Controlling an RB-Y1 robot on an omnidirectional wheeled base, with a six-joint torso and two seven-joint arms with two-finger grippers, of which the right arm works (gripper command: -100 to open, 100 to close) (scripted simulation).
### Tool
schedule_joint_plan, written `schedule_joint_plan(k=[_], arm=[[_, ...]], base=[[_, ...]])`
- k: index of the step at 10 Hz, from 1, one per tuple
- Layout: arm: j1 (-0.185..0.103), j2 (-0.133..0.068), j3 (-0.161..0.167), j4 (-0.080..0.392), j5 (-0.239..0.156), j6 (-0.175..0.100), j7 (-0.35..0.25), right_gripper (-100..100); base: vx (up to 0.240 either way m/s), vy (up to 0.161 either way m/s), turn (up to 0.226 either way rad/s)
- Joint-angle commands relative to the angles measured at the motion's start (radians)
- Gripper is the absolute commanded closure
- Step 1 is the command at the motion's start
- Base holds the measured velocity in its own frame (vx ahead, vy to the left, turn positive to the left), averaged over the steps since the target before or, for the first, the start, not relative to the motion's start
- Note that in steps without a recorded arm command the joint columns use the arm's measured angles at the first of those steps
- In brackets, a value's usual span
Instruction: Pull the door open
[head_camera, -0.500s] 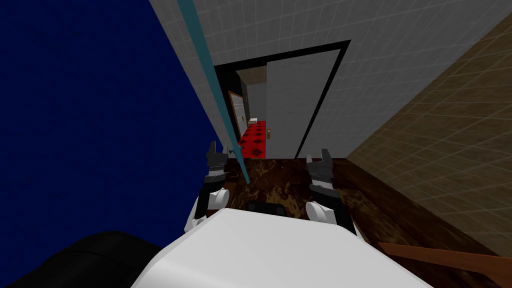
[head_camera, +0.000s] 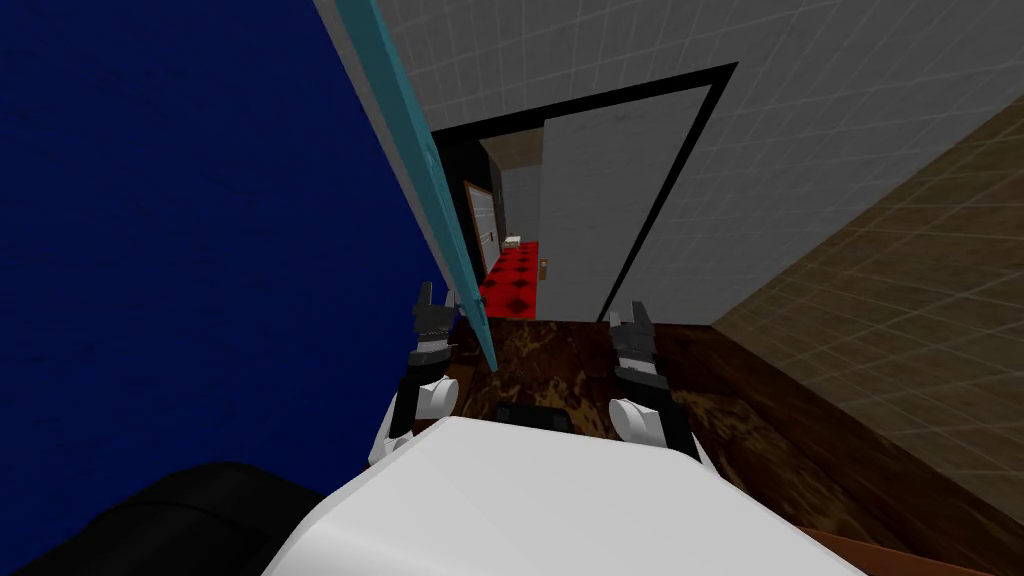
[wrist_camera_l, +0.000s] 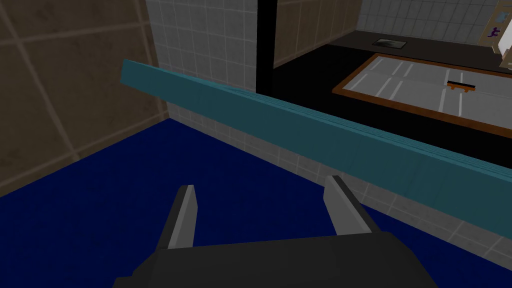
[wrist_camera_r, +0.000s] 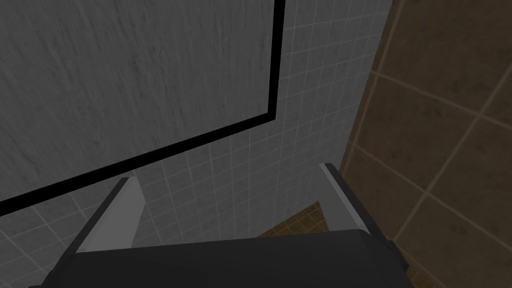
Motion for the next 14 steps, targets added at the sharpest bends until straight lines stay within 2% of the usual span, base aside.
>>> schedule_joint_plan(k=[1,6,14], arm=[[-0.024,-0.007,-0.006,0.033,-0.015,0.004,0.012,-100],[-0.097,-0.037,-0.03,0.153,-0.071,-0.004,0.045,-100],[-0.241,-0.09,-0.077,0.385,-0.183,-0.02,0.111,-100]], base=[[0.093,-0.018,0.076],[0.083,-0.001,0.094],[0.096,-0.014,0.119]])
